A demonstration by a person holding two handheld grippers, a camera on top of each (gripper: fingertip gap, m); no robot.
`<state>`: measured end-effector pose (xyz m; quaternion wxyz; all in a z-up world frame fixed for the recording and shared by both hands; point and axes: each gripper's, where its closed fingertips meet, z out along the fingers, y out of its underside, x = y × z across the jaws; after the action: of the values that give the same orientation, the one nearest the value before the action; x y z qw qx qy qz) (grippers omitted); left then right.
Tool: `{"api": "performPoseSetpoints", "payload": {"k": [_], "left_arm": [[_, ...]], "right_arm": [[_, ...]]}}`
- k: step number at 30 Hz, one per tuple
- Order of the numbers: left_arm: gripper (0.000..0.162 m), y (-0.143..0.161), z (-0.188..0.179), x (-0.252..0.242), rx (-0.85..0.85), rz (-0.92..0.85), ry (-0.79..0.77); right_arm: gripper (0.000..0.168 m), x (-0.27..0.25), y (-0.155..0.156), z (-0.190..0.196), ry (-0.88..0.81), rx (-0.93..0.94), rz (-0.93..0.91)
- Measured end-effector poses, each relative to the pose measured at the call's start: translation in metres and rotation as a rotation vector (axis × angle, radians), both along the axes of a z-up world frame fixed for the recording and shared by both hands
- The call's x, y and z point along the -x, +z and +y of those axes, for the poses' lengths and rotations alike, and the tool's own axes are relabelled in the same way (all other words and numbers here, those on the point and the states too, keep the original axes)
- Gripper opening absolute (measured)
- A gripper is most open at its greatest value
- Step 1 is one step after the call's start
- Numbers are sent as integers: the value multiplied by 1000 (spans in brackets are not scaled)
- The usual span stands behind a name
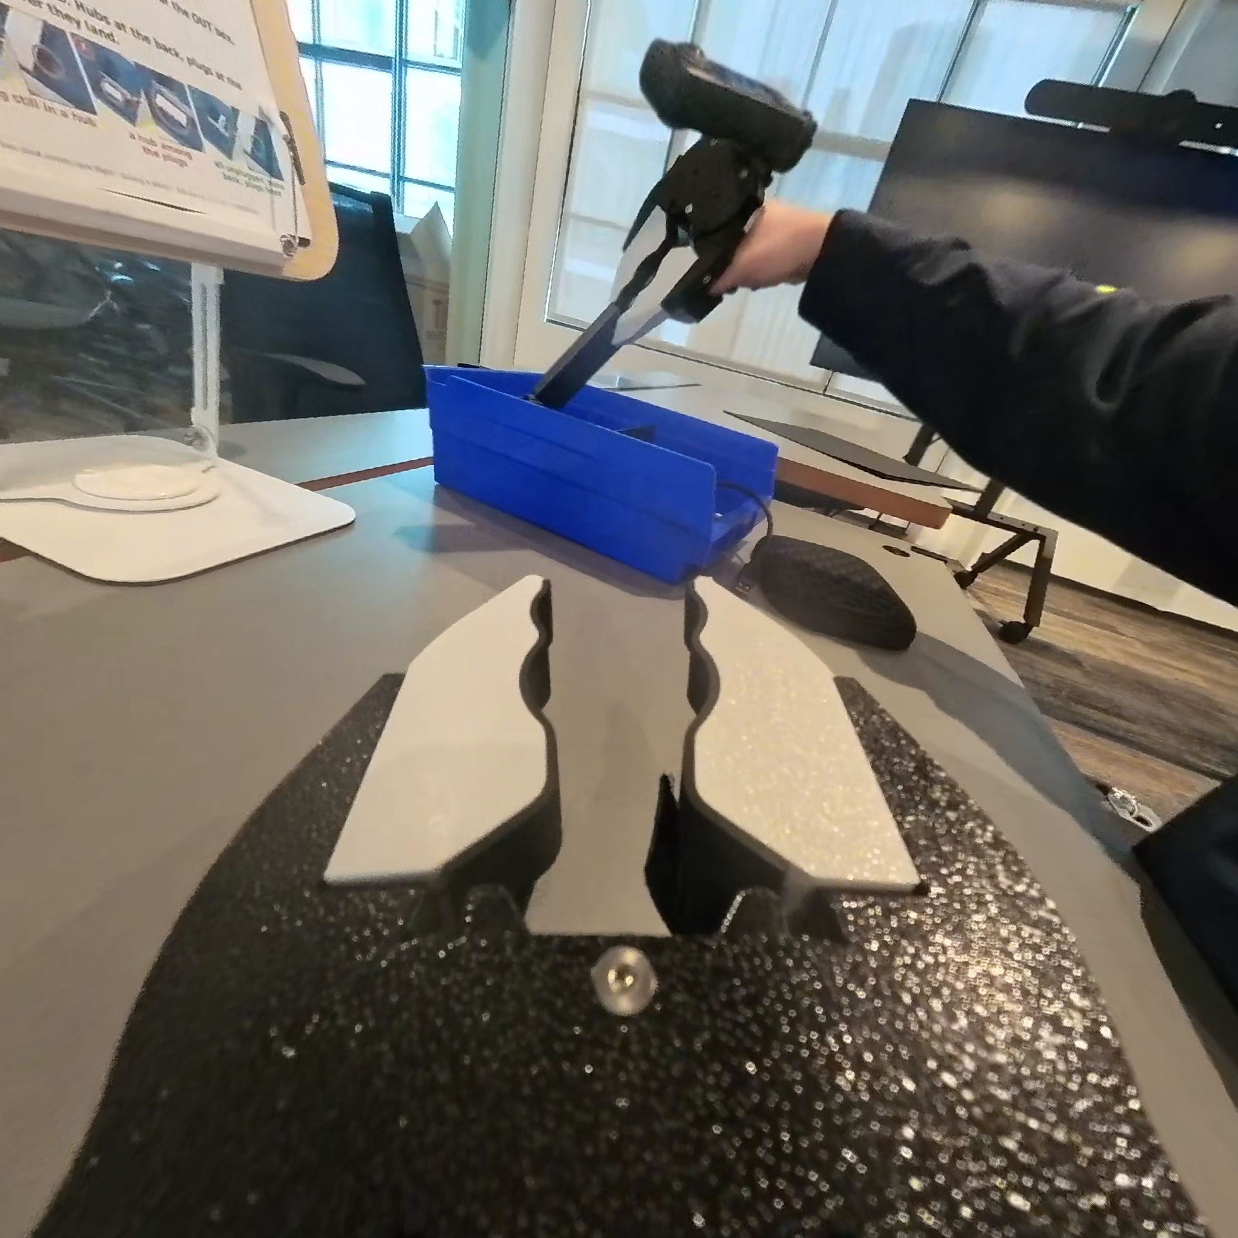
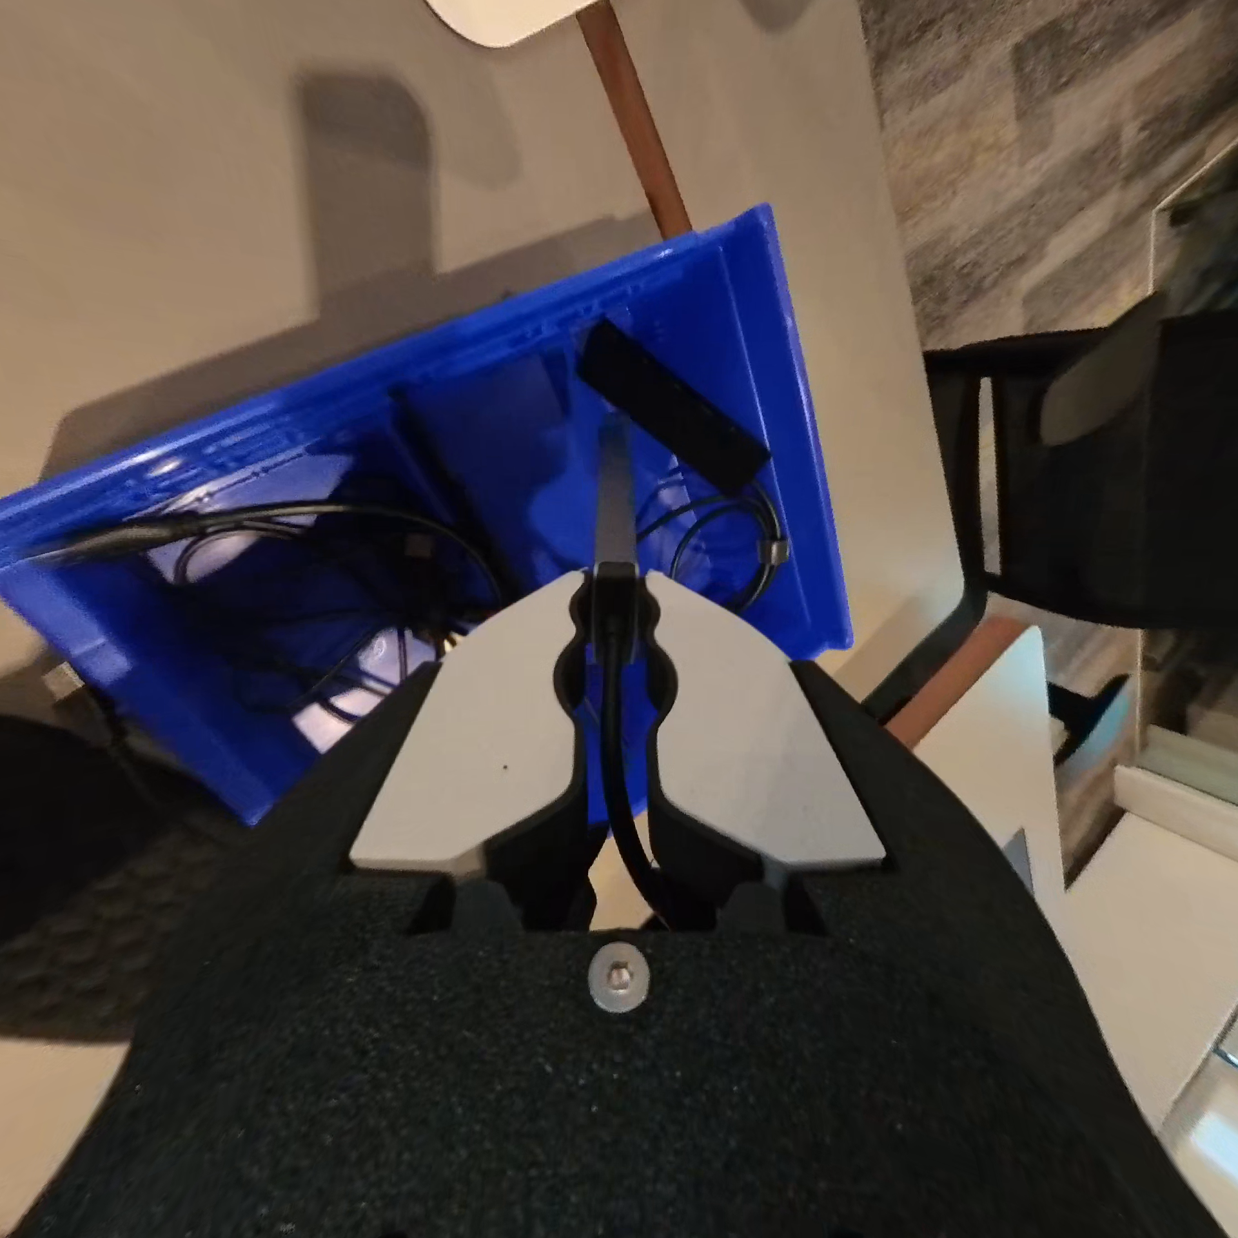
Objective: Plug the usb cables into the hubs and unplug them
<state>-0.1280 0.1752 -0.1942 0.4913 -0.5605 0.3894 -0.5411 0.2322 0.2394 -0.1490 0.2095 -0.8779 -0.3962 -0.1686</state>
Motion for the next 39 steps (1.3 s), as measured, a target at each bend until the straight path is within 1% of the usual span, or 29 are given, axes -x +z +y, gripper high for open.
{"api": "performPoseSetpoints", "payload": {"k": [3,7,9,11,14,15,17,19,21,22,24,27,29,31,32,33,34,35,37,39], "left_arm": [[36,-2,1,-1,23,-4,-8],[36,-6,-1,-4,26,23,-21],[36,-7,-2,-5,17,34,-20],[36,-7,-2,-4,15,31,-16],[35,-8,-1,-4,31,28,-12],[35,-9,0,-3,37,28,-6],[35,-9,0,-3,48,25,-3],[34,-6,0,-3,44,20,-6],[34,-4,0,-3,36,17,0],[34,-3,0,-2,30,18,7],[34,-3,2,-2,18,22,32],[36,-1,6,1,6,15,78],[38,2,11,5,3,17,120],[42,7,15,10,-7,36,168],[43,11,17,14,-25,51,200],[45,14,20,20,-55,75,250],[47,17,26,29,-94,115,330],[47,19,35,44,-130,168,444],[47,26,48,83,-184,258,686],[54,40,48,119,-235,305,854]], "right_arm": [[13,2,-10,12,12,-25,37],[14,-2,-30,23,-30,-9,104],[37,-6,-34,25,-64,-24,135],[60,-12,-23,25,-102,-90,148],[72,-13,7,5,-124,-177,194],[71,-13,16,-7,-136,-184,219],[69,-9,20,-37,-154,-136,286],[68,-8,13,-64,-166,-76,294],[63,-3,8,-82,-148,-89,261],[61,8,9,-88,-116,-130,277],[54,45,18,-95,-32,-268,369],[53,108,31,-105,38,-525,539],[54,155,33,-112,80,-689,687],[54,196,29,-118,112,-850,812],[53,208,25,-118,108,-933,839],[50,216,19,-116,96,-1005,844],[48,223,13,-115,90,-1062,853],[47,230,9,-114,97,-1088,876],[50,244,3,-115,129,-1052,922],[50,242,0,-116,129,-1067,897]]}}
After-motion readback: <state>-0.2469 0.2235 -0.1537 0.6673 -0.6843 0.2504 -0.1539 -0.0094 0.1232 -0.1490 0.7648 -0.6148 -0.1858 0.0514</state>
